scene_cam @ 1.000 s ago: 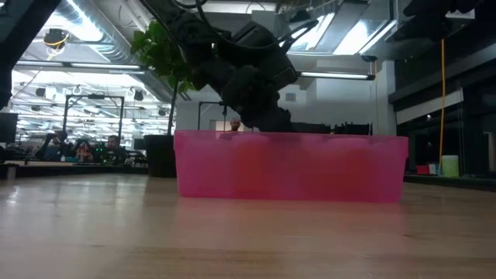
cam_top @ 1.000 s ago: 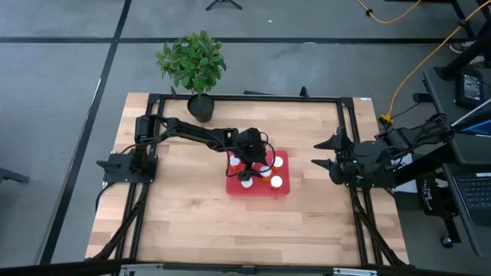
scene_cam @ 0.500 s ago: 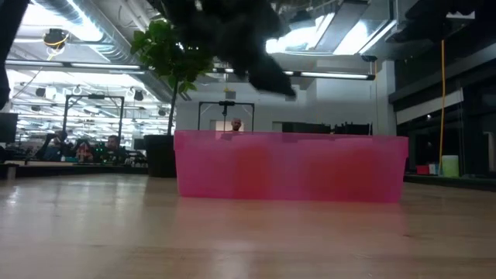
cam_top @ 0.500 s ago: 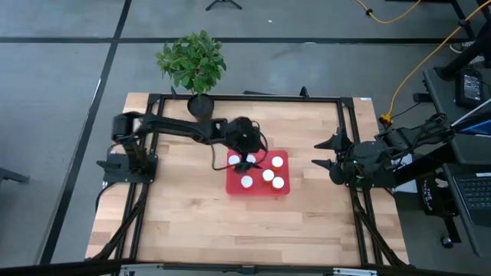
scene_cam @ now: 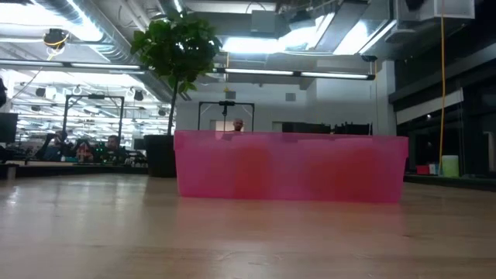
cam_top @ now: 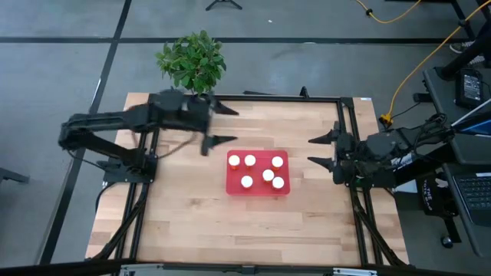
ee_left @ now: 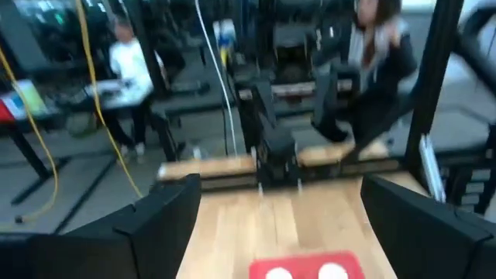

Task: Pick and place pill bottles into a basket
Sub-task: Return to Home Position

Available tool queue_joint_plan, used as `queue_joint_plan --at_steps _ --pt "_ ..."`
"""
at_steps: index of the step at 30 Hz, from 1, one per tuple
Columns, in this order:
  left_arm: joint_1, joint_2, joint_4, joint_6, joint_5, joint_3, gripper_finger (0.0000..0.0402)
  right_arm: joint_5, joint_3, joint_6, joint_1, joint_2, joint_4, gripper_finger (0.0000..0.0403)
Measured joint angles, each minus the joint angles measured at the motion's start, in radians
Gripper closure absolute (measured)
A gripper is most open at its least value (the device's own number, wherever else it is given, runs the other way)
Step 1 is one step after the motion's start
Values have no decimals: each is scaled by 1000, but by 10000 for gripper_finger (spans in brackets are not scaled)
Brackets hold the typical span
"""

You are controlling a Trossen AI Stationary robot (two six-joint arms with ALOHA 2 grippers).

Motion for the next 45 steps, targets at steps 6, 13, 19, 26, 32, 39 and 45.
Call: queue_joint_plan --at_steps 6,13,19,26,32,39,45 --pt "34 -161 -102 -9 51 0 71 -1 4 -170 -22 -8 175 129" --pt "79 -269 -296 -116 27 0 98 1 6 -84 -97 -67 -66 130" --pt "90 -309 -337 -138 -177 0 98 23 6 26 -122 -199 -213 142" --pt "90 -307 -342 -166 -313 0 96 40 7 39 -122 -337 -229 148" --pt "90 -297 -339 -166 -313 0 96 39 -43 41 -122 -344 -249 148" --pt "90 -283 -304 -157 -332 0 96 45 -249 42 -121 -418 -80 148" --pt "90 -276 -287 -123 -332 0 96 116 -413 39 -121 -540 75 148"
